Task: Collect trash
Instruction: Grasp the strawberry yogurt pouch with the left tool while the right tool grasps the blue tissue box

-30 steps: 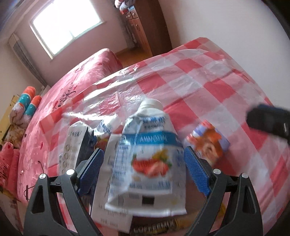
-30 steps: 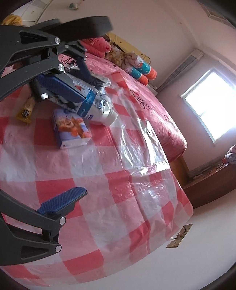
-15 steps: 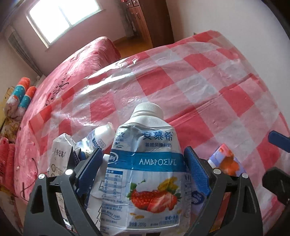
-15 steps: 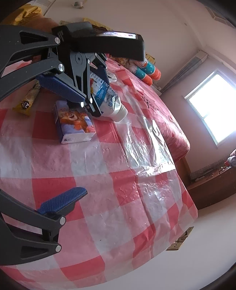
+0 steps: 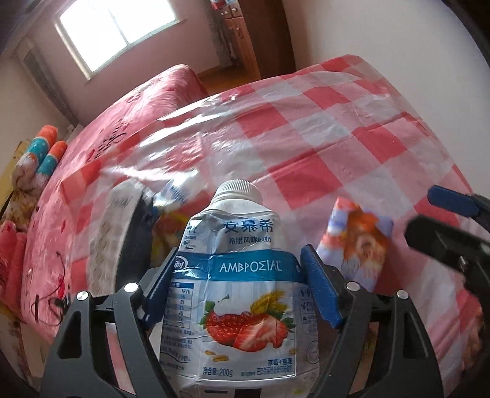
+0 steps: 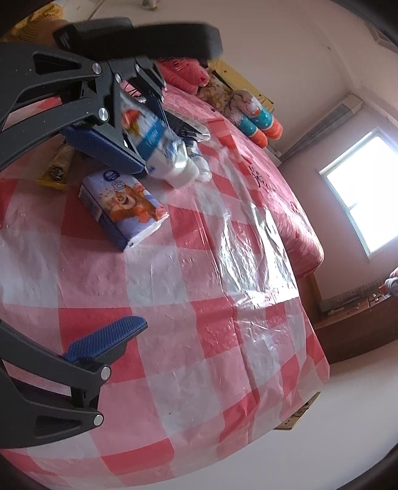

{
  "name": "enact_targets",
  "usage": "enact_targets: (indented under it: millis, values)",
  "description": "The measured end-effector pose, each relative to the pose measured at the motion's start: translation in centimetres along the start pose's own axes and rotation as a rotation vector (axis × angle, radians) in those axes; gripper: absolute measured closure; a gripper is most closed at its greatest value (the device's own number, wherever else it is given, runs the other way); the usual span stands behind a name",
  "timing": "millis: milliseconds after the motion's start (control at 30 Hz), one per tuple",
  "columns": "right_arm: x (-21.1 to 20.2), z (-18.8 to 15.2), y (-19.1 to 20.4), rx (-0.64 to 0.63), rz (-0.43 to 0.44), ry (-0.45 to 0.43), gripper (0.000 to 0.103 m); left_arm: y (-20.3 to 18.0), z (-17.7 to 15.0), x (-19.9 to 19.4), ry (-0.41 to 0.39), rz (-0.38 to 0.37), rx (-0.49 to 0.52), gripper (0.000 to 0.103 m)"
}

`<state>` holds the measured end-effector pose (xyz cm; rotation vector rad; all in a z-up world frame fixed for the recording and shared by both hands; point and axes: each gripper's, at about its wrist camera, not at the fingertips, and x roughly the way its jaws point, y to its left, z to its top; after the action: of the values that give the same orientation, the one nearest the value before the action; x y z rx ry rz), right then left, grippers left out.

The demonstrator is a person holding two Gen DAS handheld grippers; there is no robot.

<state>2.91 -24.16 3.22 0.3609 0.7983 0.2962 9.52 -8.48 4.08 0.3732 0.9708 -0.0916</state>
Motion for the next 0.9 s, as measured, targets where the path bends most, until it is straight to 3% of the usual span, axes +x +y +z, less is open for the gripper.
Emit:
enact_targets:
  millis: [333, 667, 900]
  values:
    - [1.7, -0.7, 2.7, -0.112, -0.007, 0.046, 0.010, 1.9, -5.2, -4.6, -0.042, -0.061, -0.110, 0.025]
    - [4.6, -2.1, 5.8, -0.288, -0.110, 0.126, 0.009, 3.2, -8.5, -8.0, -0.081, -0.120, -0.186, 0.025]
    - [5.8, -3.3, 7.4, -0.411, -0.207, 0.123, 0.009, 4.7, -10.9, -9.9, -0.106, -0.191, -0.269, 0.025]
